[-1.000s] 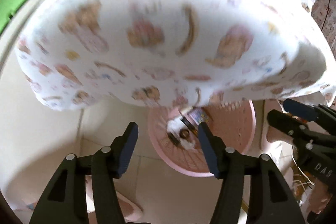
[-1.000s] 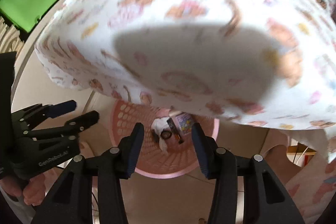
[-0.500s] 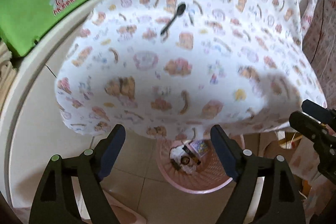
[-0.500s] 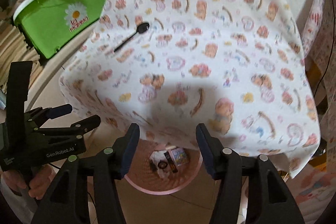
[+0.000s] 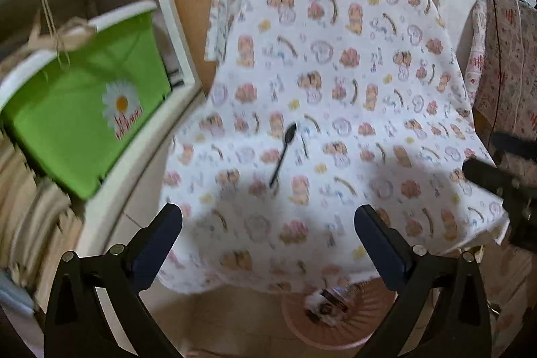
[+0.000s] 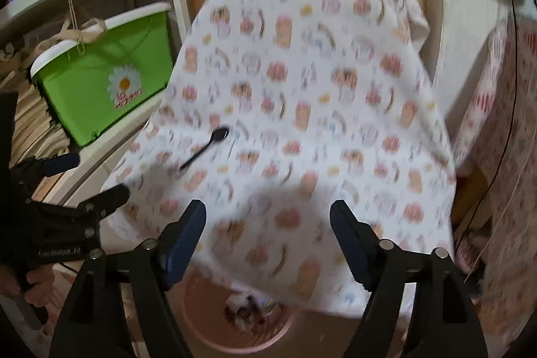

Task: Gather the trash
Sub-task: 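Lower the left tool onto the black spoon and close on its handle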

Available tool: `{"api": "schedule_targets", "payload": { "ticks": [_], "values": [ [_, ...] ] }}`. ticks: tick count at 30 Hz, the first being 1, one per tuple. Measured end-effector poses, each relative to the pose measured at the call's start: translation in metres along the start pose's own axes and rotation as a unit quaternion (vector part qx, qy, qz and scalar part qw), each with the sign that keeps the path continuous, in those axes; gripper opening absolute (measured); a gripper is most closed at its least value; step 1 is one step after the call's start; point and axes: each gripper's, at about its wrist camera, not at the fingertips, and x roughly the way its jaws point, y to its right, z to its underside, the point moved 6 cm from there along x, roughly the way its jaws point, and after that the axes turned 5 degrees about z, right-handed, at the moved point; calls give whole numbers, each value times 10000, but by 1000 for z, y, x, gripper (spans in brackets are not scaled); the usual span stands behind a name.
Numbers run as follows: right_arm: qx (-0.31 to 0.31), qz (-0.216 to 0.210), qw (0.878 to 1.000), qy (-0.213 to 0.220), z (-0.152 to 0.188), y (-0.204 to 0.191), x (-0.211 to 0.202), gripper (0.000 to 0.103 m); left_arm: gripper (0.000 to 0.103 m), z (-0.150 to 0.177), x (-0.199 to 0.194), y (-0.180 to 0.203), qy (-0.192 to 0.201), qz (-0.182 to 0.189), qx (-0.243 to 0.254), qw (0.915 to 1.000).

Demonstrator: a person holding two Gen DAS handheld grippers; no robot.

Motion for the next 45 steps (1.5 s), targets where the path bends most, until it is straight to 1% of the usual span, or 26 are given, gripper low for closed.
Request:
{"api": "schedule_targets", "payload": {
  "ticks": [2,4,5,8,11,13,14,16,17,19,20,21,23,24,25,26,28,29,31,32,33,36,38,41,43,45],
  "values": [
    [-94,96,9998,132,-17,3,-1,87,102,-13,1,-3,201,-46,-22,9998],
    [-40,173,9996,230,-31,7,0,88,102,-27,3,-8,444,-41,-100,9990],
    [6,222,9994,258,-39,10,2,88,102,-34,7,-10,517,55,-182,9985],
    [134,286,9991,270,-52,19,13,90,102,-51,20,-19,531,377,-397,9971],
    [182,439,9985,257,-60,28,35,90,102,-59,33,-29,621,315,-397,9968],
    [102,568,9981,199,-57,30,51,90,102,-55,45,-40,655,309,-550,9959],
    [47,602,9981,157,-53,31,59,90,102,-51,52,-46,616,327,-662,9954],
    [-4,668,9977,58,-41,32,73,90,102,-42,72,-54,290,330,-792,9959],
    [-24,716,9974,-30,-35,33,81,90,102,-39,83,-57,74,333,-866,9957],
    [-154,672,9972,-278,-27,29,97,90,102,-36,97,-62,-190,385,-1060,9934],
    [-254,659,9968,-361,-25,26,104,90,102,-36,104,-63,-300,429,-1078,9928],
    [-327,751,9960,-370,-25,24,110,90,102,-36,110,-65,-366,429,-1049,9929],
    [-417,1037,9933,-293,-25,23,116,90,100,-33,121,-69,-449,212,-964,9941],
    [-465,1169,9917,-283,-24,23,119,90,99,-32,127,-69,-481,183,-946,9942],
    [-480,1237,9907,-310,-25,23,122,90,99,-32,131,-69,-530,242,-955,9937],
    [-460,1248,9905,-350,-26,22,124,90,98,-32,136,-67,-583,359,-989,9927],
    [-296,1132,9921,-445,-29,21,128,90,97,-31,144,-62,-668,656,-1070,9898],
    [-212,1085,9929,-439,-31,21,129,90,97,-30,148,-59,-708,732,-1072,9890],
    [-178,1139,9924,-420,-33,22,131,90,97,-28,154,-53,-800,753,-1033,9886],
    [-177,1197,9918,-420,-33,24,133,90,93,-26,157,-50,-874,759,-1021,9880],
    [-160,1225,9913,-449,-33,26,135,90,87,-24,160,-49,-958,787,-1035,9869],
    [23,1079,9923,-600,-32,31,140,90,83,-19,166,-45,-1074,894,-1140,9836],
    [84,981,9931,-632,-30,32,141,90,79,-18,168,-43,-1055,897,-1098,9843],
    [-80,1013,9929,-613,-28,30,139,90,73,-15,172,-37,-1081,807,-853,9872],
    [-153,1124,9919,-569,-28,29,136,90,72,-15,174,-33,-1078,907,-871,9862],
    [-92,1161,9917,-544,-28,30,134,90,72,-15,175,-31,-1122,1002,-866,9848]
  ]
}}
